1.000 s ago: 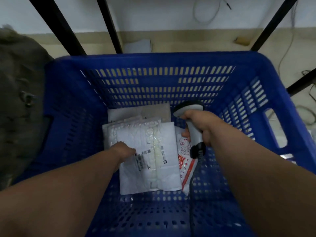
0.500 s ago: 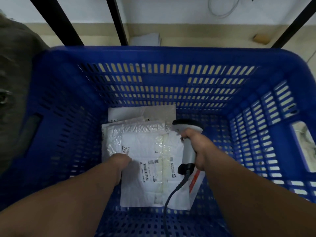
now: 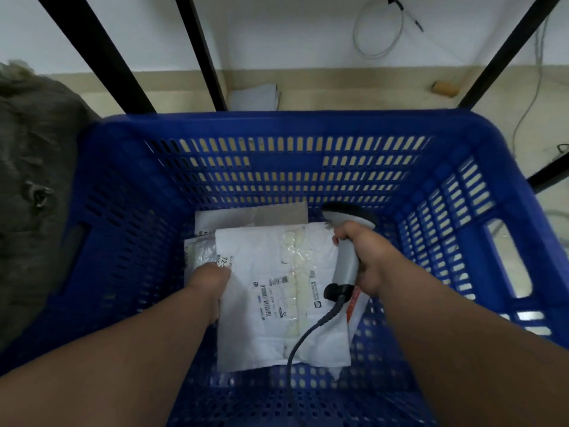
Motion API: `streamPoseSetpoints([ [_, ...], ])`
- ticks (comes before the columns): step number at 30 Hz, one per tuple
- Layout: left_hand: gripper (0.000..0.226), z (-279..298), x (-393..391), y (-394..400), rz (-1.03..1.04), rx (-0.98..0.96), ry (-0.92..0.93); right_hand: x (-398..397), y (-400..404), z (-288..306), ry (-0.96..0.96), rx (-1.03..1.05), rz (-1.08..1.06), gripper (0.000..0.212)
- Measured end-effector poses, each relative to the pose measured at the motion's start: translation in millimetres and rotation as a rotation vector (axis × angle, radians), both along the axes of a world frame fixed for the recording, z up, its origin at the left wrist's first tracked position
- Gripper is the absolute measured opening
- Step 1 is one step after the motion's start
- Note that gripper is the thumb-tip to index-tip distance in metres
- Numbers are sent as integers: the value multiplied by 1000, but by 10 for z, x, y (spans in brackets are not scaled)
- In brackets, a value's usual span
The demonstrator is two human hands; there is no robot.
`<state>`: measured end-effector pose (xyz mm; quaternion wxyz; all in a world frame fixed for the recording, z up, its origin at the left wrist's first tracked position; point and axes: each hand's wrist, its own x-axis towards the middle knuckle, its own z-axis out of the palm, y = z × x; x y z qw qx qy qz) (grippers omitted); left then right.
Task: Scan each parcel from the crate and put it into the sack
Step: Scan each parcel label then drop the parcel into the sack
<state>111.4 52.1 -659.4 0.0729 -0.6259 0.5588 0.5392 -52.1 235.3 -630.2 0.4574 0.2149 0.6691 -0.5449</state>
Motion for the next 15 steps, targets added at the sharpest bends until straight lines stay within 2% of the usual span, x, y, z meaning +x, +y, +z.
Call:
streamPoseSetpoints([
  [3,24,354,-27,56,76,57,179,-42,100,364,75,8,-16,27],
  [6,18,773,-112,157,59,33,341,-43,260,817,182,-12,-68,22],
  [15,17,2562,211,312,-75,-241,669,436,757,2208,472,-207,-236,8],
])
